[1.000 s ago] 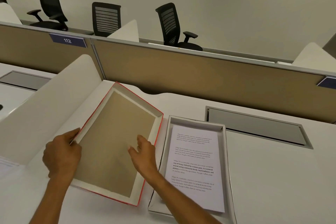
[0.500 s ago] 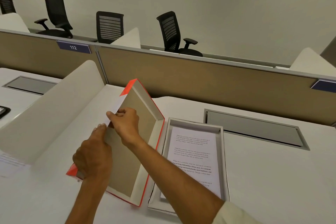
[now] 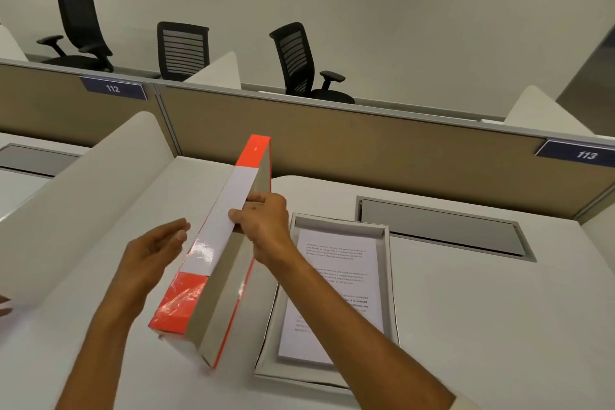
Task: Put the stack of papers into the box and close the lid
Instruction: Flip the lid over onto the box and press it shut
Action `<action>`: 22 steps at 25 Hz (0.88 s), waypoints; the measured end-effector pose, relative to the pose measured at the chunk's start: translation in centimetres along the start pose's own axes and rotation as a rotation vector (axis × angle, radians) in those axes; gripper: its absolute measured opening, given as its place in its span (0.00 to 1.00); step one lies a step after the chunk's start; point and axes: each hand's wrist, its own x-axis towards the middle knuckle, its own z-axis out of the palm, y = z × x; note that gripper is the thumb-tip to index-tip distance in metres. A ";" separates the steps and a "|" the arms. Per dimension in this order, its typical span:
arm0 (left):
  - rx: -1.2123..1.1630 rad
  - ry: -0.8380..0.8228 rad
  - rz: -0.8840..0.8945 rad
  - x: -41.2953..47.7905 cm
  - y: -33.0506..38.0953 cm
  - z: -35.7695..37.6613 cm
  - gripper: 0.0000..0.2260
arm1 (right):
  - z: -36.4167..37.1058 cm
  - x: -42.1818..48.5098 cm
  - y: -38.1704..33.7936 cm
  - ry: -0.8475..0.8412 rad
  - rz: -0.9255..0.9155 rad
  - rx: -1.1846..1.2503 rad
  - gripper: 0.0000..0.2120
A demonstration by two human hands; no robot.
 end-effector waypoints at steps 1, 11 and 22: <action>0.003 -0.004 -0.025 0.7 -1.3 0.9 0.14 | -0.8 -0.4 -0.6 -0.011 0.028 0.032 0.11; -0.397 -0.316 -0.457 2.4 -9.4 7.7 0.25 | -13.7 -3.8 -2.7 -0.008 0.053 0.152 0.18; 0.218 -0.280 0.029 0.5 -6.7 14.5 0.31 | -23.9 -4.6 10.8 0.341 0.068 -0.691 0.27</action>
